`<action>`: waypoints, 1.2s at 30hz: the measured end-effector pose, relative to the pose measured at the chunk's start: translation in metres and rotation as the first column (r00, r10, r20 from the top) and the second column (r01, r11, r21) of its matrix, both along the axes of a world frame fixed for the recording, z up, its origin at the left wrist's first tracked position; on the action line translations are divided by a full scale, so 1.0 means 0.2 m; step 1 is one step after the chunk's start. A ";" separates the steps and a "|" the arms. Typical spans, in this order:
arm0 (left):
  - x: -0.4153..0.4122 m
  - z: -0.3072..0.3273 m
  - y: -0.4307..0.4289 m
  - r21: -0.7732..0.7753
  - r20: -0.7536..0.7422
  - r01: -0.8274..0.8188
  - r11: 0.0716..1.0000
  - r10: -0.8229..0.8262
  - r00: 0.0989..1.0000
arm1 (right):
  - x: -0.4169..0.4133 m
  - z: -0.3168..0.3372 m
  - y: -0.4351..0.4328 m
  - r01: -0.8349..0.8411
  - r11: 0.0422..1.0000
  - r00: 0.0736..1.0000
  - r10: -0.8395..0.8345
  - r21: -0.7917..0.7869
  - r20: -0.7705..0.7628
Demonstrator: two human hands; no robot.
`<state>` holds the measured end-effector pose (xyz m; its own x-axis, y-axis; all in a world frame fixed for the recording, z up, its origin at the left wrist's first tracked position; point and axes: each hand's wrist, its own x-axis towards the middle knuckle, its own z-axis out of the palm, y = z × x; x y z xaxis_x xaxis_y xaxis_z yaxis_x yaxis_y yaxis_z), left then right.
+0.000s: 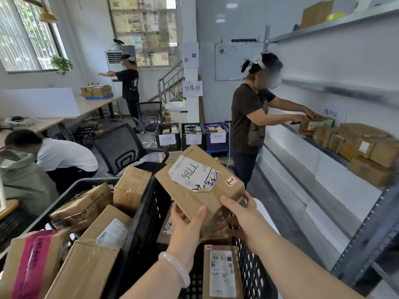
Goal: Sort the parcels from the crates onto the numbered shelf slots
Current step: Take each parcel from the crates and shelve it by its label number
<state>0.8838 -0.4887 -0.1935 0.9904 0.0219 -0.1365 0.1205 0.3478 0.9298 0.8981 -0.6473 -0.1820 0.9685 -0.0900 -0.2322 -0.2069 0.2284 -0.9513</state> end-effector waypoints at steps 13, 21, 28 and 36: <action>0.28 0.14 0.32 0.904 0.190 0.061 0.424 -0.523 0.831 | 0.04 0.12 -0.09 -0.072 0.857 0.973 0.172 -0.511 0.152; 0.31 0.11 0.29 0.784 0.192 0.210 0.584 -0.550 0.813 | 0.04 0.20 -0.11 0.052 0.734 0.954 0.164 -0.677 0.251; 0.37 0.23 0.09 0.562 0.315 0.113 0.819 -0.338 0.887 | -0.13 0.21 -0.15 0.475 0.646 0.846 -0.147 -0.597 0.513; 0.27 0.41 -0.66 0.447 0.462 0.304 0.841 -0.508 0.727 | -0.52 0.34 -0.50 0.744 0.483 0.659 -0.416 -0.463 0.626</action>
